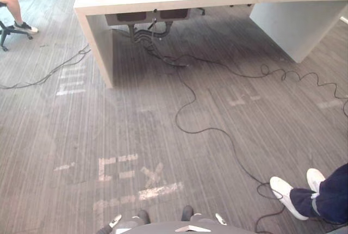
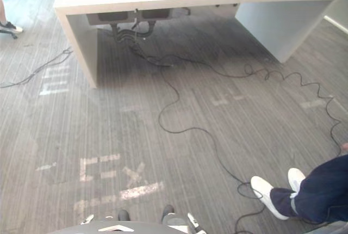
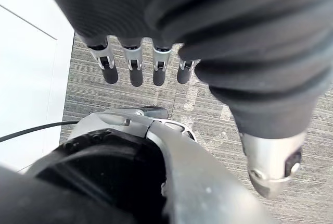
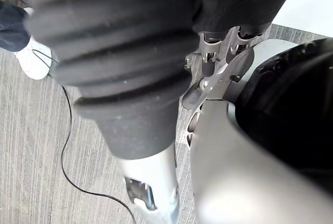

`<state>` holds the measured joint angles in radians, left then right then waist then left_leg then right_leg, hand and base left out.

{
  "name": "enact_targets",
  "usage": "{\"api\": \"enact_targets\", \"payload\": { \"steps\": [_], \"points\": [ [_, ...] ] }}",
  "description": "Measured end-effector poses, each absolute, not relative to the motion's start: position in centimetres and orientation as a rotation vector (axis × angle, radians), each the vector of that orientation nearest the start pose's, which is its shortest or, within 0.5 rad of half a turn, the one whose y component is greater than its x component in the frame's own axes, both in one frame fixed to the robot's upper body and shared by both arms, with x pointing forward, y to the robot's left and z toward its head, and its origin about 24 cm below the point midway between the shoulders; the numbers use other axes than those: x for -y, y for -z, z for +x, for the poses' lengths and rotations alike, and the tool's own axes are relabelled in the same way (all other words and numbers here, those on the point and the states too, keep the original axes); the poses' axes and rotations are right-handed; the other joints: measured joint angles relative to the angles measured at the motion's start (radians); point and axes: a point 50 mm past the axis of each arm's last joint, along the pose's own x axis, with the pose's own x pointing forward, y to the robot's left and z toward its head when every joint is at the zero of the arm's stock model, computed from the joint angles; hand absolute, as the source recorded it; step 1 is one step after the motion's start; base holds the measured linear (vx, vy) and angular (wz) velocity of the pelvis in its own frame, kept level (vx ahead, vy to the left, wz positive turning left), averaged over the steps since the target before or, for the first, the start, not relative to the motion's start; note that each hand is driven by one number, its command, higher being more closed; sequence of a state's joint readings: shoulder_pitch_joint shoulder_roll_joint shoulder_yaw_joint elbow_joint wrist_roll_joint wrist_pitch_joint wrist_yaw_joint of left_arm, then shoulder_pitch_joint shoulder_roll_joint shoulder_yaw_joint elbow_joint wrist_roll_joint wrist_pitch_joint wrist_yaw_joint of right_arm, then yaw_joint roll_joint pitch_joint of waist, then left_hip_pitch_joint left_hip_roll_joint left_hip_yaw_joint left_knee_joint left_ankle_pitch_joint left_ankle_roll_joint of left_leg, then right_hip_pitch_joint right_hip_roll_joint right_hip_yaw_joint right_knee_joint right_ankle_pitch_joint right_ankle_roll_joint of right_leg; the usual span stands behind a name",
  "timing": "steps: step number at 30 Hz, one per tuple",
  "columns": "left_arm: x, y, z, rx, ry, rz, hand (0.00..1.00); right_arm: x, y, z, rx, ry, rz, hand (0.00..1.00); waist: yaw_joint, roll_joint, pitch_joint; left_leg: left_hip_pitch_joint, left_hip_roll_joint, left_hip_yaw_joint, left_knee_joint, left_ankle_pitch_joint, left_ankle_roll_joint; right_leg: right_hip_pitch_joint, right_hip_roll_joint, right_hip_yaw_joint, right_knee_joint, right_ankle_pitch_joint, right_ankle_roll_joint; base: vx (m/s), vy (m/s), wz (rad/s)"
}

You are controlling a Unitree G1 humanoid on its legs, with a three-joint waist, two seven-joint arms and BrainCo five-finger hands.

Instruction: Walk over to the sink, pick up the cup, carry it to the dishwasher, place the cup inside the dishwasher, then close the dishwasher door

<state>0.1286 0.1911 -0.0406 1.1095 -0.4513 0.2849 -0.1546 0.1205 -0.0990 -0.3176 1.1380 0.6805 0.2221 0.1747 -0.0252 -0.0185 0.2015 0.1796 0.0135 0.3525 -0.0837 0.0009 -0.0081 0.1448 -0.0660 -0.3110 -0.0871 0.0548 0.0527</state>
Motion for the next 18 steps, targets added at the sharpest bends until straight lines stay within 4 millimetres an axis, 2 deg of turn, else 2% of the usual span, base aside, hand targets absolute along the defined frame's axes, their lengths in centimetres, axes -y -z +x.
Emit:
{"api": "enact_targets", "payload": {
  "steps": [6,7,8,9,10,11,12,13,15,17,18],
  "points": [
    [-20.6,17.1,4.3,-1.428,-0.209,-0.374,0.0,20.1,17.1,4.9,-1.15,0.57,0.885,0.0,-0.001,-0.002,0.004,-0.012,0.001,0.013,0.0,-0.008,0.0,-0.03,-0.001,0.019,0.028,-0.014,0.002,-0.03,0.003,-0.08],
    [-20.6,17.1,4.6,-1.421,-0.207,-0.37,0.0,20.1,17.1,5.0,-1.135,0.578,0.897,0.0,-0.001,-0.001,0.005,-0.023,0.002,0.018,0.0,-0.008,0.0,-0.049,-0.005,0.021,0.056,-0.029,0.0,-0.04,0.024,-0.16],
    [-20.6,17.0,4.8,-1.411,-0.209,-0.363,0.0,20.0,17.0,5.4,-1.103,0.587,0.912,0.0,-0.002,-0.002,0.008,-0.033,0.002,0.029,0.0,-0.013,0.008,-0.097,-0.02,0.018,0.137,-0.075,-0.004,-0.01,0.047,-0.12],
    [-20.9,17.0,5.0,-1.398,-0.22,-0.347,0.0,20.0,16.9,5.7,-1.084,0.592,0.929,0.0,-0.005,-0.01,0.018,-0.038,-0.008,0.036,0.001,-0.016,0.013,-0.151,-0.052,0.01,0.246,-0.127,0.001,0.01,0.056,-0.07],
    [-21.0,16.9,5.2,-1.39,-0.222,-0.339,0.0,20.0,16.9,5.9,-1.081,0.592,0.932,0.0,-0.006,-0.018,0.025,-0.037,-0.016,0.039,0.005,-0.019,0.016,-0.173,-0.072,0.001,0.297,-0.153,0.005,0.07,0.062,0.03],
    [-21.6,16.8,5.9,-1.359,-0.227,-0.321,0.0,19.6,16.9,6.2,-1.077,0.583,0.939,0.0,-0.007,-0.037,0.043,-0.042,-0.03,0.055,0.047,-0.042,0.027,-0.217,-0.118,-0.005,0.397,-0.199,0.028,0.09,0.033,0.12],
    [-22.0,16.5,6.8,-1.311,-0.239,-0.315,0.0,19.3,16.9,6.8,-1.067,0.572,0.944,0.0,-0.011,-0.056,0.066,-0.078,-0.032,0.057,0.141,-0.1,0.035,-0.246,-0.158,-0.003,0.496,-0.223,0.021,0.09,0.001,0.01],
    [-22.2,16.3,7.8,-1.249,-0.25,-0.32,0.0,19.6,16.6,8.0,-1.027,0.557,0.933,0.0,-0.009,-0.056,0.1,-0.113,-0.018,0.061,0.244,-0.163,0.04,-0.299,-0.19,-0.003,0.635,-0.223,0.015,0.05,-0.009,-0.07],
    [-22.3,16.0,8.6,-1.173,-0.263,-0.334,0.0,19.9,16.3,8.8,-0.985,0.553,0.927,0.0,-0.012,-0.051,0.14,-0.122,0.013,0.061,0.35,-0.234,0.045,-0.356,-0.219,0.007,0.799,-0.182,-0.003,0.03,0.019,-0.14],
    [-22.3,15.6,9.4,-1.1,-0.277,-0.367,0.0,20.0,16.3,8.8,-0.973,0.575,0.938,0.0,-0.011,-0.045,0.162,-0.105,0.031,0.052,0.398,-0.267,0.053,-0.414,-0.223,0.022,0.921,-0.142,-0.009,0.12,0.031,0.0],
    [-22.3,15.3,10.1,-1.055,-0.279,-0.381,0.0,20.1,16.3,8.7,-0.976,0.581,0.938,0.0,-0.011,-0.033,0.17,-0.103,0.039,0.043,0.413,-0.281,0.053,-0.432,-0.223,0.024,0.937,-0.167,0.006,0.23,0.037,0.26]
  ]
}}
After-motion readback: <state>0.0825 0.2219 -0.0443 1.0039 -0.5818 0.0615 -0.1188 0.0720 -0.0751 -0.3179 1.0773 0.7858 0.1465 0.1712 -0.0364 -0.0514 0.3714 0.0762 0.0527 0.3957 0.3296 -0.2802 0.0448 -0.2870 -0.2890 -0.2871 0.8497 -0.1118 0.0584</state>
